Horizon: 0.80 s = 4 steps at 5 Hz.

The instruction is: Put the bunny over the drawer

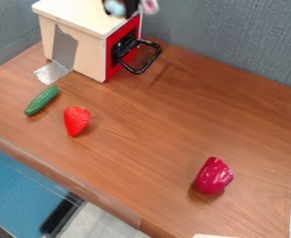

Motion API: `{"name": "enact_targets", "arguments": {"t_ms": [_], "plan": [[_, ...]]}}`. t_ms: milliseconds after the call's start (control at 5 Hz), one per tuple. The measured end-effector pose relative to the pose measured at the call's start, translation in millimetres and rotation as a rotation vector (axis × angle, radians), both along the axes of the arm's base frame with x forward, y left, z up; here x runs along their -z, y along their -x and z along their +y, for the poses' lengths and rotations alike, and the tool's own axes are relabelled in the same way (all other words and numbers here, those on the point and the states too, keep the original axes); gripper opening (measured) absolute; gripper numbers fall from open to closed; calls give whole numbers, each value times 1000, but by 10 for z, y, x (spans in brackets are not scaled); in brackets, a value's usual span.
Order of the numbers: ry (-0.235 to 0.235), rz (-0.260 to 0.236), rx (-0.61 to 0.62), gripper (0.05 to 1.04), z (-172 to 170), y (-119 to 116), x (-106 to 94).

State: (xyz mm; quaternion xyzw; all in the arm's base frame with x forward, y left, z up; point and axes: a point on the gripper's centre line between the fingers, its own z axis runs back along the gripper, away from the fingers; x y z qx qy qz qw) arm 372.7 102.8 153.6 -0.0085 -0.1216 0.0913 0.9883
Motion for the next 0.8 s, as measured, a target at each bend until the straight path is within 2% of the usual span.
{"name": "enact_targets", "arguments": {"t_ms": [200,400,600,800], "plan": [[-1,14,-33,445,366,-32,62],[-15,31,-80,445,569,-89,170],[-7,57,-119,445,693,-106,373],[26,59,-146,492,765,-131,444]]}}
